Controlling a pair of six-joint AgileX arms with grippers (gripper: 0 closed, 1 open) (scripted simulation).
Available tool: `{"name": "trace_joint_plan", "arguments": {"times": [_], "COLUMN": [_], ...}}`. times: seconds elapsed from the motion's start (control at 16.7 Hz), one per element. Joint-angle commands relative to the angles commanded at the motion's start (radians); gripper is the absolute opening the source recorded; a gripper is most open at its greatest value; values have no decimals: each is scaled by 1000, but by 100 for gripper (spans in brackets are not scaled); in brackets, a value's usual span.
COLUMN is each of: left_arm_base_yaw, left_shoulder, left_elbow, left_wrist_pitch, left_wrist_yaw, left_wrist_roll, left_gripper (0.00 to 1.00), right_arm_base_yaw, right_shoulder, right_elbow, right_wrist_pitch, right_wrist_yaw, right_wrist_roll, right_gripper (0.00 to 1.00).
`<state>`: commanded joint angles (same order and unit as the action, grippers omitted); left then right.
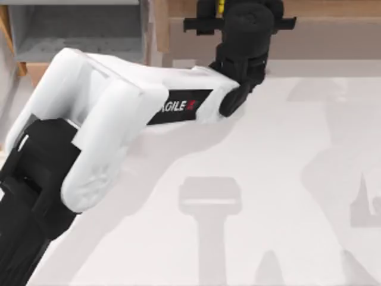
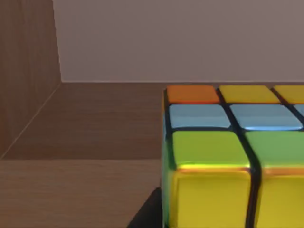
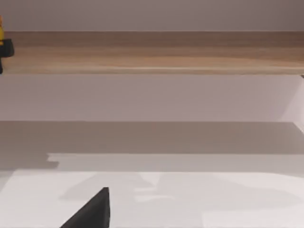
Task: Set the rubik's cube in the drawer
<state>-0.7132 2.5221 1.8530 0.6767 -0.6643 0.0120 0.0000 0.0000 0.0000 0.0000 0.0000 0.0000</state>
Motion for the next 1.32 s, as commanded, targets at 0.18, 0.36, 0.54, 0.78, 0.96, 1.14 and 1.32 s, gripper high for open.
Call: {"name": "trace_joint_plan", "arguments": {"times": [0.18, 0.36, 0.54, 0.78, 0.96, 1.14, 1.32], "left_arm_base_yaw": [0, 0, 0, -7, -32, -46, -34], "left_shoulder": [0, 0, 0, -15, -54, -76, -90], "left_elbow": [0, 0, 0, -6, -44, -85, -98], "left_wrist_pitch": [0, 0, 0, -5, -18, -22, -12], "left_wrist_yaw": [0, 0, 0, 6, 21, 17, -12], "left_wrist_roll": [0, 0, 0, 3, 20, 27, 10], "left_gripper": [0, 0, 0, 0, 0, 0, 0], "right_arm_base_yaw": [0, 0, 0, 0, 0, 0, 0], "right_shoulder": [0, 0, 0, 0, 0, 0, 0], "right_elbow": [0, 0, 0, 0, 0, 0, 0], "right_wrist_pitch": [0, 0, 0, 0, 0, 0, 0], "right_wrist_yaw": [0, 0, 0, 0, 0, 0, 0], "right_wrist_roll": [0, 0, 0, 0, 0, 0, 0], "right_gripper": [100, 100, 100, 100, 100, 100, 100]}}
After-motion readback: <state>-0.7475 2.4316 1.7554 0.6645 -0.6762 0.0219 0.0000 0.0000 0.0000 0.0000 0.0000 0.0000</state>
